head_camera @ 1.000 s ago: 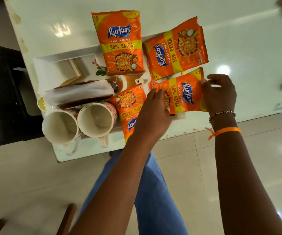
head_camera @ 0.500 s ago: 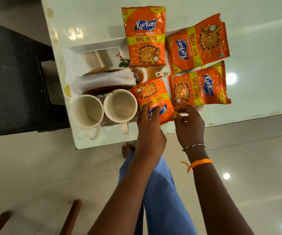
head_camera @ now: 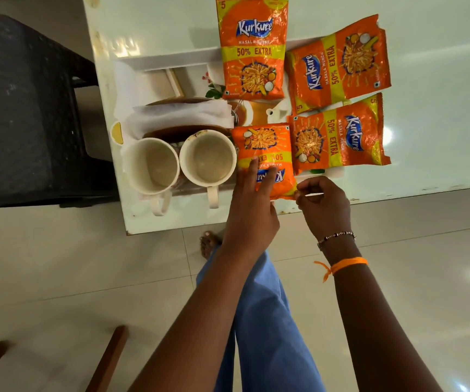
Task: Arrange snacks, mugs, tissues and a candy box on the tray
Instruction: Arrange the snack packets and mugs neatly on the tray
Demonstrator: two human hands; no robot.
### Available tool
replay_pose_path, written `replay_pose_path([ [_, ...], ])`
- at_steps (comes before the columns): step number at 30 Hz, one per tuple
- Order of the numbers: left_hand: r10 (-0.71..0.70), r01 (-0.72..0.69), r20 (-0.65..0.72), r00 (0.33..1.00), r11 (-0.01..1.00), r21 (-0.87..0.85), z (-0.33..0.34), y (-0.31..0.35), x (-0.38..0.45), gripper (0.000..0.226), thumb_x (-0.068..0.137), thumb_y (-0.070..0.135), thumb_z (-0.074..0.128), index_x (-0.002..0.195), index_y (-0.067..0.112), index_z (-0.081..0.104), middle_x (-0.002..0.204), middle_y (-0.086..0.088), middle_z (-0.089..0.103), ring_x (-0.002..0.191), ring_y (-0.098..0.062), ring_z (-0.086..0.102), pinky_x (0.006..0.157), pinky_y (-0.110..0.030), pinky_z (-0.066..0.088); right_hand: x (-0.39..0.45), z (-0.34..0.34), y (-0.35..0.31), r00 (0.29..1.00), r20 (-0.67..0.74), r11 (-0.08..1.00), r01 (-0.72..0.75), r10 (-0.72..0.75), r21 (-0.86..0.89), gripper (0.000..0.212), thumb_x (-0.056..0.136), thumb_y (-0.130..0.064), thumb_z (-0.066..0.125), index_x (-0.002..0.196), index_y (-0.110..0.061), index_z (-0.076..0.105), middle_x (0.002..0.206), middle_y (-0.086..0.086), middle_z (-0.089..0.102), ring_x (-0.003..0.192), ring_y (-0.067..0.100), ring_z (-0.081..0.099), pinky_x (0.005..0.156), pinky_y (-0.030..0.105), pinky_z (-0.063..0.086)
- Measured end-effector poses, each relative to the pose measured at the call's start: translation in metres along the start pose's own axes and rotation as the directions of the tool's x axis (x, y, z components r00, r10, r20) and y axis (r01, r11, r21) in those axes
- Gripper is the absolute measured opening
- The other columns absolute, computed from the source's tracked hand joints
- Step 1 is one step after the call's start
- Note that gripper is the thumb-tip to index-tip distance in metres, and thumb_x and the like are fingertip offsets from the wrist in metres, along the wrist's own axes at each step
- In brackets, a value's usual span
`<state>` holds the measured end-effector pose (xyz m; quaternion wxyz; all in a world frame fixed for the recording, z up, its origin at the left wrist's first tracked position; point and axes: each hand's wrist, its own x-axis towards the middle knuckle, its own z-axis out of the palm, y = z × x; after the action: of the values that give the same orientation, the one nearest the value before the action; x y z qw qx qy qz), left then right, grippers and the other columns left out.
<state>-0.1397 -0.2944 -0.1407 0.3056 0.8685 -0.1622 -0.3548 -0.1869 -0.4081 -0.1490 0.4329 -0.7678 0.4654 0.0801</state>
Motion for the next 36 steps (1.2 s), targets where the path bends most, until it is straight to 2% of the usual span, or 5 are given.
replay_pose_path([
  [8,-0.123,-0.018,-0.268,0.955,0.883,-0.468,-0.001,-0.005,-0.038,0.032,0.087,0.001,0.051,0.114,0.017,0.059,0.127,0.011,0.053,0.121,0.003,0.045,0.093,-0.002,0.035,0.002,-0.014,0.007,0.986,-0.106,0.990,-0.124,0.131,0.066,0.019,0.086,-0.015,0.058,0.100,-0.003,0.058,0.101,0.017,0.065,0.087,0.033,0.062,0.083,0.042,0.051],
  [12,-0.593,0.212,-0.023,0.805,0.324,-0.922,-0.003,-0.033,-0.057,0.022,0.089,-0.002,0.047,0.087,0.013,0.062,0.084,0.001,0.065,0.080,-0.011,0.064,0.071,-0.016,0.051,0.012,-0.019,0.007,0.919,-0.057,0.827,-0.323,0.391,0.460,0.023,0.088,-0.002,0.052,0.108,-0.007,0.042,0.095,0.017,0.055,0.062,0.016,0.053,0.080,0.037,0.051],
  [16,-0.750,0.034,0.049,0.660,-0.036,-0.999,-0.026,-0.076,-0.047,0.022,0.094,0.006,0.039,0.114,0.010,0.047,0.091,-0.005,0.056,0.082,-0.018,0.060,0.074,-0.025,0.051,0.030,-0.022,0.004,0.849,0.176,0.428,-0.417,0.498,0.802,0.024,0.097,-0.005,0.024,0.091,-0.012,0.046,0.137,0.025,0.039,0.113,0.035,0.051,0.111,0.045,0.029],
  [22,-0.743,0.020,-0.061,0.667,0.099,-0.995,-0.059,-0.123,-0.025,0.023,0.094,0.013,0.045,0.115,0.012,0.053,0.102,-0.001,0.061,0.094,-0.016,0.063,0.070,-0.026,0.053,0.049,-0.013,0.008,0.902,-0.001,0.735,-0.351,0.431,0.580,0.036,0.091,0.003,0.043,0.126,0.000,0.043,0.134,0.024,0.048,0.115,0.035,0.055,0.081,0.036,0.051],
  [36,-0.777,0.177,-0.090,0.623,0.253,-0.951,-0.079,-0.125,-0.017,0.038,0.084,-0.005,0.056,0.121,0.003,0.057,0.112,-0.011,0.062,0.103,-0.024,0.062,0.091,-0.036,0.050,0.062,-0.016,0.024,0.939,-0.047,0.682,-0.213,0.341,0.700,0.022,0.087,0.011,0.044,0.095,-0.005,0.055,0.085,0.002,0.056,0.097,0.026,0.055,0.085,0.042,0.053],
])
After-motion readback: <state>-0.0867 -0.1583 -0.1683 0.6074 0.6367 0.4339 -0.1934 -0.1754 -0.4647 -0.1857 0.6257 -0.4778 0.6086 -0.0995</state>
